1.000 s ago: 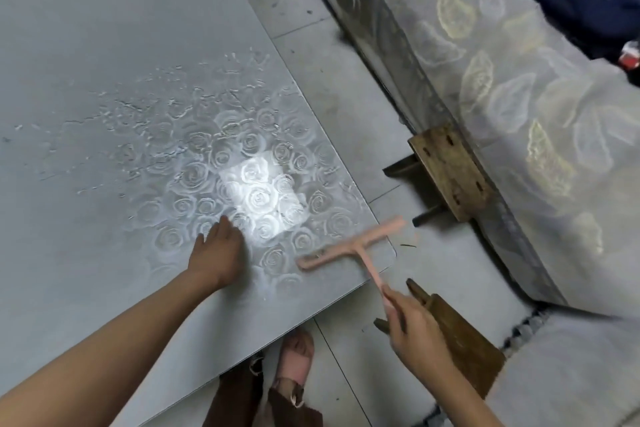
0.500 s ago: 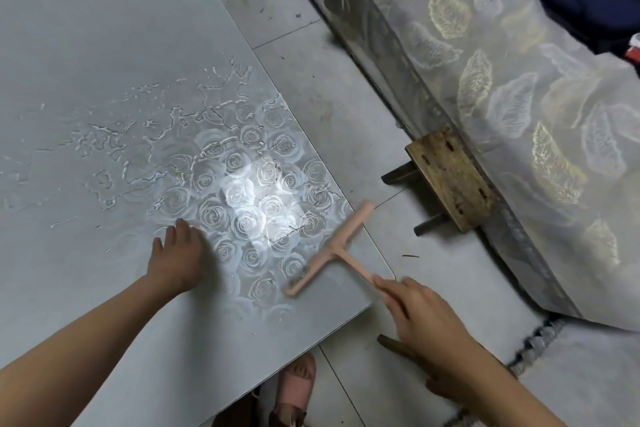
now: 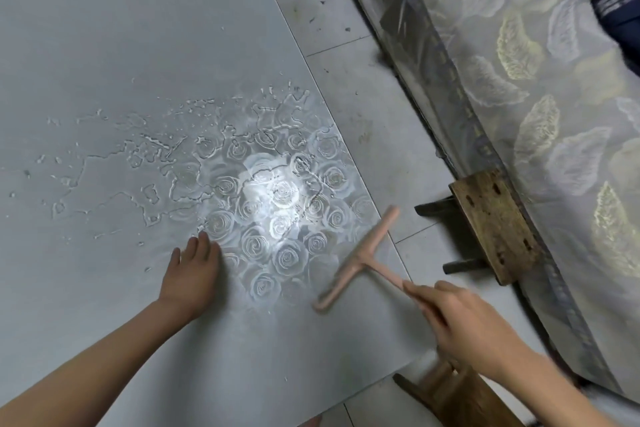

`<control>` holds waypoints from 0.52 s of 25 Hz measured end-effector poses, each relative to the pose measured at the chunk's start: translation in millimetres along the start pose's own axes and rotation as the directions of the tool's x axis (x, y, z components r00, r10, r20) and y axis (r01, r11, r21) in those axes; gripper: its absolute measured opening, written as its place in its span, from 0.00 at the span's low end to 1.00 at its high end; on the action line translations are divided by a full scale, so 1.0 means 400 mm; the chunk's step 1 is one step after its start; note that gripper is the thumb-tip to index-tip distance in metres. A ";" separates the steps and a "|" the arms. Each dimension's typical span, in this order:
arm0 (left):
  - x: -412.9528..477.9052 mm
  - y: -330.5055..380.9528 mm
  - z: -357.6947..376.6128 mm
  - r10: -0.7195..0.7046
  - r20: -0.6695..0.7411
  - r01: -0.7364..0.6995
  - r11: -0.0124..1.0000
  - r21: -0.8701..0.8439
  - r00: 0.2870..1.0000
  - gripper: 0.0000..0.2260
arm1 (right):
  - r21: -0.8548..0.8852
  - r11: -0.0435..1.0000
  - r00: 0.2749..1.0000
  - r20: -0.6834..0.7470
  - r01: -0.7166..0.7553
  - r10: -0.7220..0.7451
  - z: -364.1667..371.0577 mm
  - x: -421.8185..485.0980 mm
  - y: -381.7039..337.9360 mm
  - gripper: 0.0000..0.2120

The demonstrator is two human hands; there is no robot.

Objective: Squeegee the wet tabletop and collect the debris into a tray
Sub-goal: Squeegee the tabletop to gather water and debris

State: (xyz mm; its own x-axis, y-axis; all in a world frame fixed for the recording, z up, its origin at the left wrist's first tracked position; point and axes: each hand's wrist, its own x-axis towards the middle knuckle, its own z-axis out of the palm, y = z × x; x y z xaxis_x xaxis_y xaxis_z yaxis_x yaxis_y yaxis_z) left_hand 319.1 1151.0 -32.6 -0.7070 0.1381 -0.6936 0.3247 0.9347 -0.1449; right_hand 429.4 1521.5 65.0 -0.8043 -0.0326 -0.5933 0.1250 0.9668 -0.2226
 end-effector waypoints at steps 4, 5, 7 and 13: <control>0.008 -0.032 -0.008 0.043 0.022 -0.042 0.999 -0.018 0.999 0.28 | 0.107 0.992 0.994 -0.093 0.060 -0.050 -0.005 0.191 -0.226 0.21; 0.009 -0.032 -0.014 0.040 0.033 -0.040 0.999 -0.017 0.999 0.28 | 0.128 0.989 0.992 -0.110 0.079 -0.065 -0.023 0.244 -0.275 0.21; 0.004 -0.024 -0.028 0.034 0.068 -0.032 0.999 -0.026 0.997 0.28 | 0.113 0.989 0.993 -0.067 0.100 -0.093 -0.076 0.309 -0.304 0.20; 0.017 -0.025 -0.055 0.034 0.155 -0.020 0.996 -0.091 0.987 0.27 | -0.002 0.999 0.998 0.018 0.054 -0.054 -0.141 0.158 -0.087 0.20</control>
State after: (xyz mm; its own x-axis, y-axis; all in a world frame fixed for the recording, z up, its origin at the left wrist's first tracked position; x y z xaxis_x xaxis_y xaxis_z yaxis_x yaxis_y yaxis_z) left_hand 297.4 1149.8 -20.3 -0.5898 0.1168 -0.7991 0.2802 0.9576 -0.0668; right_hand 341.5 1499.9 78.9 -0.7994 -0.0896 -0.5940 0.0797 0.9642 -0.2527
